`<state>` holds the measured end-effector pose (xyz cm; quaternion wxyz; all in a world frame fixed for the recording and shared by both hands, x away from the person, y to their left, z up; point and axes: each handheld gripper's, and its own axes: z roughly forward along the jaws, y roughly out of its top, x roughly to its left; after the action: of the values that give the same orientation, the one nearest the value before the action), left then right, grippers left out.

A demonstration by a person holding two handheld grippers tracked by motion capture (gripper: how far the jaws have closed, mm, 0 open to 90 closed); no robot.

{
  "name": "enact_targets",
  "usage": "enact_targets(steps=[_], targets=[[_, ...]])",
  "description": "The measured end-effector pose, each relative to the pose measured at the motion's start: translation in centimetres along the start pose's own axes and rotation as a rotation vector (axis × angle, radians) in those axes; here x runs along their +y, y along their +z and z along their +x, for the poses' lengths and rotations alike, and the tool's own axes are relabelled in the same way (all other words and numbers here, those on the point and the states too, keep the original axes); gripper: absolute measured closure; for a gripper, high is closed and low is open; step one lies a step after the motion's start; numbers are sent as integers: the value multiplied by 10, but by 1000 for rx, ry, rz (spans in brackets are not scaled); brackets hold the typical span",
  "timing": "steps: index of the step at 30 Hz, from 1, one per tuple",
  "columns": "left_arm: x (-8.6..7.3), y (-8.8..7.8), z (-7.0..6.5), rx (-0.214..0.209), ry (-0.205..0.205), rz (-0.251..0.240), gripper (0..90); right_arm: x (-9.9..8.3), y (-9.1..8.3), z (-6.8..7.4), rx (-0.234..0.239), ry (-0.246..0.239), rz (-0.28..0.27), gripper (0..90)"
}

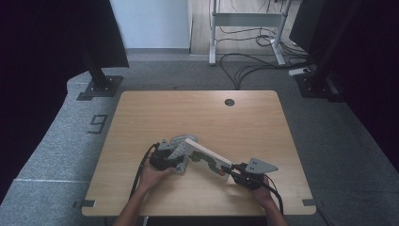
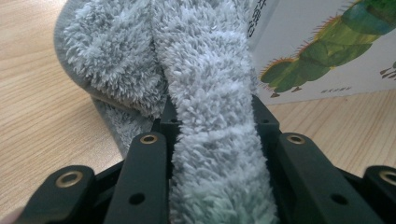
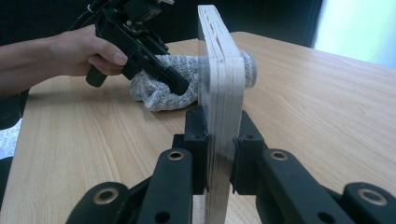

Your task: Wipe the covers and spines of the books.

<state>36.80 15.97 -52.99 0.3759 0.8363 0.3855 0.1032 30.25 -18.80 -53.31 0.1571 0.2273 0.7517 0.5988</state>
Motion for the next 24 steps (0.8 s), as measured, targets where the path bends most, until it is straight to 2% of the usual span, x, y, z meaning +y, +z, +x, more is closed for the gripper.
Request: enact_targets(steps=[5,10,12,14,19,24], targets=[[0,-3,3,10,-2,-13,666,0,0,0,0,2,0,788],[2,-18,13,1,-57,-89,668,0,0,-1,1,4,0,787],[4,-25,14,2,-67,-121,668,0,0,-1,1,5,-1,787],[8,-32,14,12,-59,-152,668,0,0,-1,1,6,-1,787],[17,-47,7,-4,-63,-240,667,0,0,-1,1,7,-2,788],[24,-53,-2,-21,-55,-276,666,0,0,-1,2,7,-2,787]])
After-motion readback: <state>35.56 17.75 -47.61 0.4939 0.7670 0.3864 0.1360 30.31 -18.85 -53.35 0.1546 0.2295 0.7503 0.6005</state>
